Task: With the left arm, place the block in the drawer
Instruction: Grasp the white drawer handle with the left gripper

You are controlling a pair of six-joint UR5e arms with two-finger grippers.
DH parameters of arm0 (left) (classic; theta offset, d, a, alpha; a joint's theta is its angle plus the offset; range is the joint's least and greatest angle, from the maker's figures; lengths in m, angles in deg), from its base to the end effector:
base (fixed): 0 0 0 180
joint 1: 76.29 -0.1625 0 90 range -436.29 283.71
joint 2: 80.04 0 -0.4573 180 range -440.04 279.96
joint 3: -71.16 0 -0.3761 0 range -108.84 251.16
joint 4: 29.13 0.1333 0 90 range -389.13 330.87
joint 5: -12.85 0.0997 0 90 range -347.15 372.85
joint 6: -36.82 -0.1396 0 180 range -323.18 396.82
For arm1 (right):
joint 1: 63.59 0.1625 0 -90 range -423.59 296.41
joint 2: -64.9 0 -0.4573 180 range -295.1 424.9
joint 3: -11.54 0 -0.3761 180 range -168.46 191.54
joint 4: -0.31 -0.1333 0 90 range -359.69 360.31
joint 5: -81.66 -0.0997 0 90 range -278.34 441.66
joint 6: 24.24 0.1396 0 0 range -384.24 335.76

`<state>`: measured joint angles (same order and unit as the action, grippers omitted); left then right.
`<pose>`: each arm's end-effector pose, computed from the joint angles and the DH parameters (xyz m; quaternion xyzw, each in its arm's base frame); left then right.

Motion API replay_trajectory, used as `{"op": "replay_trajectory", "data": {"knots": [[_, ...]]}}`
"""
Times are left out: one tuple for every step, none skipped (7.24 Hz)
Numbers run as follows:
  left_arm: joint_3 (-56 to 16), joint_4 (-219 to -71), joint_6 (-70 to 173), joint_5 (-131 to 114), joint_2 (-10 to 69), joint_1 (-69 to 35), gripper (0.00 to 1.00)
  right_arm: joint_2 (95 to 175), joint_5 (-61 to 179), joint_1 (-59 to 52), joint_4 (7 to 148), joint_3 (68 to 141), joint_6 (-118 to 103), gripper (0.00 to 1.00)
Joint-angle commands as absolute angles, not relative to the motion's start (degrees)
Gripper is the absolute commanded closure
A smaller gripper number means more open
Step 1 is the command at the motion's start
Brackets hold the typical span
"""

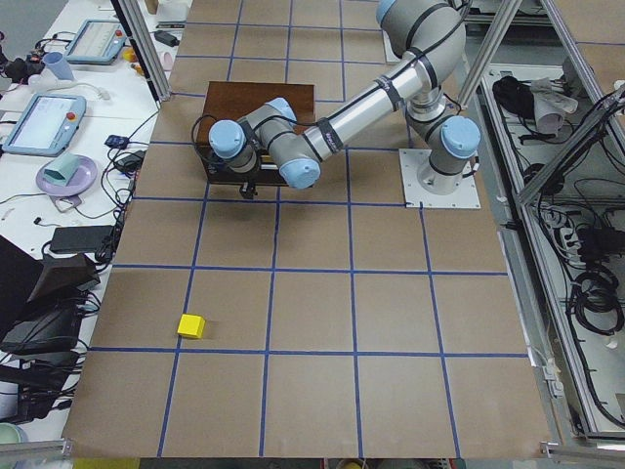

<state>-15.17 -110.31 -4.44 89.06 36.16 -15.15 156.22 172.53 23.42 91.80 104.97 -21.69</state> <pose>0.1505 -0.6182 0.2734 -0.0922 -0.9815 -0.0285 0.1656 0.1068 -0.4697 0.4652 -0.0483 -0.9988 -0.0054 0.0076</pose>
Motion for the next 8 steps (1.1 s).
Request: {"op": "replay_trajectory", "data": {"knots": [[-15.0, -109.3, -5.5, 89.5, 36.3, -15.3, 0.00, 156.2, 172.5, 23.4, 91.8, 105.0, -21.7, 0.00], [-15.0, -109.1, -5.5, 89.5, 36.3, -15.5, 0.00, 156.2, 172.5, 23.4, 91.8, 105.0, -21.7, 0.00], [-14.9, -109.1, -5.6, 89.5, 36.3, -15.5, 0.00, 156.2, 172.5, 23.4, 91.8, 105.0, -21.7, 0.00], [-14.3, -109.1, -5.9, 89.5, 36.4, -15.5, 0.00, 156.2, 172.5, 23.4, 91.8, 105.1, -21.7, 0.00], [-13.9, -109.1, -6.0, 89.5, 36.9, -15.6, 0.00, 156.2, 172.5, 23.4, 91.8, 105.0, -21.7, 0.00], [-13.7, -109.1, -7.8, 89.4, 37.3, -16.3, 0.00, 156.2, 172.5, 23.4, 91.8, 105.0, -21.7, 0.00], [-13.7, -109.1, -8.5, 89.3, 37.8, -17.7, 0.00, 156.2, 172.5, 23.4, 91.8, 105.0, -21.7, 0.00], [-13.6, -109.1, -9.1, 89.3, 37.8, -17.8, 0.00, 156.2, 172.5, 23.4, 91.8, 105.0, -21.7, 0.00]]}}
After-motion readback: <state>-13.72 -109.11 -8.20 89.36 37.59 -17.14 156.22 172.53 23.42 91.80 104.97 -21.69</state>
